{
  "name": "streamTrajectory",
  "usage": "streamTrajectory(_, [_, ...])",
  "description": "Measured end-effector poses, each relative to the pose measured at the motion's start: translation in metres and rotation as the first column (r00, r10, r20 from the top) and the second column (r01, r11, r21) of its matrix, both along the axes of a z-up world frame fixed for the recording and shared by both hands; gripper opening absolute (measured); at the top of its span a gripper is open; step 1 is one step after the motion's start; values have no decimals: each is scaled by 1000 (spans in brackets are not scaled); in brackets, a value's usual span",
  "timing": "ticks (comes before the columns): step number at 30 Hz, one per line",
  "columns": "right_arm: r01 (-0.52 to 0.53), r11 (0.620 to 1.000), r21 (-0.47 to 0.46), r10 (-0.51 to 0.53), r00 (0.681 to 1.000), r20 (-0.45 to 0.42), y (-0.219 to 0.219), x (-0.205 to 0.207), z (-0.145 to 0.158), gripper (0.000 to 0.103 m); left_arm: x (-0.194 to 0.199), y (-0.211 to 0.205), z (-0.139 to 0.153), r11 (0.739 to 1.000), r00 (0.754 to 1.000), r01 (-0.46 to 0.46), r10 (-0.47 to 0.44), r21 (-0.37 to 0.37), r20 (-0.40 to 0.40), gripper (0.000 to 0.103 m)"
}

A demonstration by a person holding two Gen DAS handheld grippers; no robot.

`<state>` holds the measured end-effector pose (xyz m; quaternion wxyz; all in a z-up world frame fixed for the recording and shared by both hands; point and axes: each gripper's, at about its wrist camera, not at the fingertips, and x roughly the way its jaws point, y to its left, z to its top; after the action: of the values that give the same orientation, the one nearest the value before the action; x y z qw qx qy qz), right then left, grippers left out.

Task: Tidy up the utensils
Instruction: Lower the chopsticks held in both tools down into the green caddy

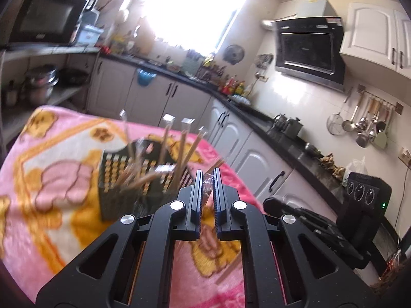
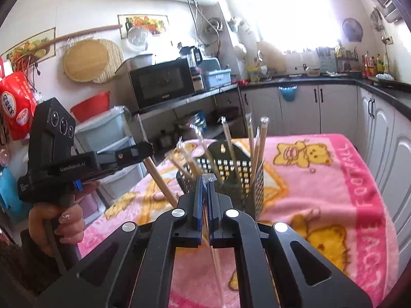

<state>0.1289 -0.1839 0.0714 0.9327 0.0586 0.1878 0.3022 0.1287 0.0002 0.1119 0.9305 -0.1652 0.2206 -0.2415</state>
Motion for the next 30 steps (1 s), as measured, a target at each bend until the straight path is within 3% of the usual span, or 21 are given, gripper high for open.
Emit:
streamTrajectory(14, [-2, 1000, 15, 0, 987, 163, -6, 3, 52, 3, 20, -13, 62, 1000, 990, 26, -27, 8, 140, 4])
streamTrajectory(24, [-34, 999, 37, 24, 970, 244, 6, 18, 81, 3, 33, 2, 95, 1000, 979, -22, 18, 17, 201, 4])
streamTrajectory(30, [-29, 999, 30, 19, 954, 301, 15, 35, 104, 3, 44, 9, 105, 994, 968, -97, 84, 43, 236, 4])
